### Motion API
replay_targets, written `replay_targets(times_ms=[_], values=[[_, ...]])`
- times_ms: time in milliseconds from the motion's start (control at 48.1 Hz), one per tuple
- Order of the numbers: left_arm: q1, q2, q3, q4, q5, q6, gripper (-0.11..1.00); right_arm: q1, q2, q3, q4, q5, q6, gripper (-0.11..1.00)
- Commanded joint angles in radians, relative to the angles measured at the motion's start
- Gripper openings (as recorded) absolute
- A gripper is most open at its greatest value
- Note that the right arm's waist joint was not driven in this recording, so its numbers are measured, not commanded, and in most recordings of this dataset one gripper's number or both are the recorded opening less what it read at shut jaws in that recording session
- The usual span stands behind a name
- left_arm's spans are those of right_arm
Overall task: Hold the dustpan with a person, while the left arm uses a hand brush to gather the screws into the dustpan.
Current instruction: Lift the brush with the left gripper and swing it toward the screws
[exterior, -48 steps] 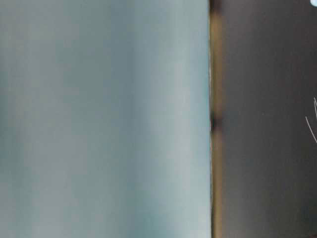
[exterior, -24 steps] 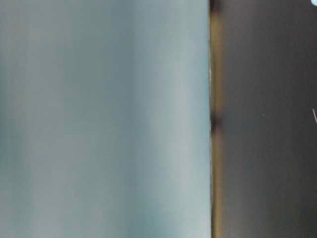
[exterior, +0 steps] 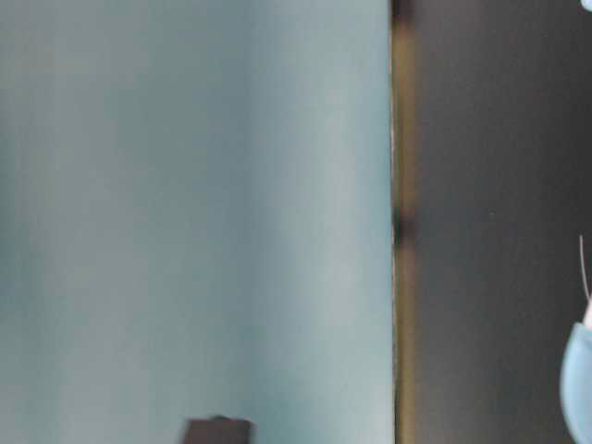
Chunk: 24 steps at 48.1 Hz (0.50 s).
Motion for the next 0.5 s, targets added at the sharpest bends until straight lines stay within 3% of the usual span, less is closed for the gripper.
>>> replay_targets(times_ms=[0, 146, 250, 354, 478], values=[[0.011, -0.032, -0.044, 0.003, 0.032, 0.026, 0.31, 0.000, -0.002, -0.003, 0.000, -0.011, -0.008, 0.00], [0.026, -0.064, -0.078, 0.005, 0.075, 0.041, 0.31, 0.000, -0.018, 0.003, 0.000, -0.009, -0.008, 0.00], [0.034, -0.084, -0.107, 0.003, 0.167, 0.043, 0.31, 0.000, -0.038, 0.005, 0.000, -0.006, -0.008, 0.00], [0.049, -0.084, -0.163, 0.005, 0.307, 0.052, 0.31, 0.000, -0.058, 0.009, -0.002, -0.006, -0.008, 0.00], [0.077, -0.077, -0.275, 0.003, 0.555, 0.097, 0.31, 0.000, -0.084, 0.014, 0.000, -0.002, -0.008, 0.00]])
